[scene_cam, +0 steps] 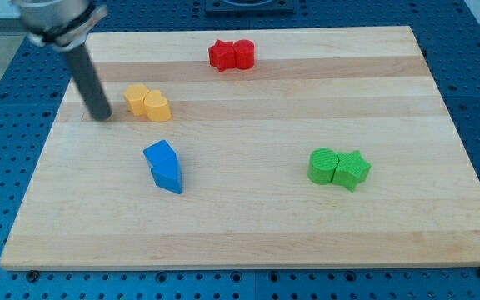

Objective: Push the green star towards center right

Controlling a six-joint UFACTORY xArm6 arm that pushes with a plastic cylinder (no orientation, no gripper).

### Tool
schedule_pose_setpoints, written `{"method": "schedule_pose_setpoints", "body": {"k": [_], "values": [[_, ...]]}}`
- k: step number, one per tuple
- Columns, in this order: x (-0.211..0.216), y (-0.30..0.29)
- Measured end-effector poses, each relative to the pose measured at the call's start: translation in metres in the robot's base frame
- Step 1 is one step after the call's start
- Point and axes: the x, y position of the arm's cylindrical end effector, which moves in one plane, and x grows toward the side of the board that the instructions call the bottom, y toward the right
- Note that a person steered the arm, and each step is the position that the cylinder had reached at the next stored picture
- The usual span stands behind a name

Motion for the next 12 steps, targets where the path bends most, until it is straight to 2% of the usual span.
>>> {"method": "schedule_pose_setpoints", "body": {"k": [1, 2, 3, 5, 6, 7, 8, 11, 12], "values": [[0.075, -0.002], [0.143, 0.039], [0.181, 0.125], [0.182, 0.356], [0.170, 0.366], [0.133, 0.354], [0.114, 0.369], [0.100, 0.364], [0.083, 0.349]]}}
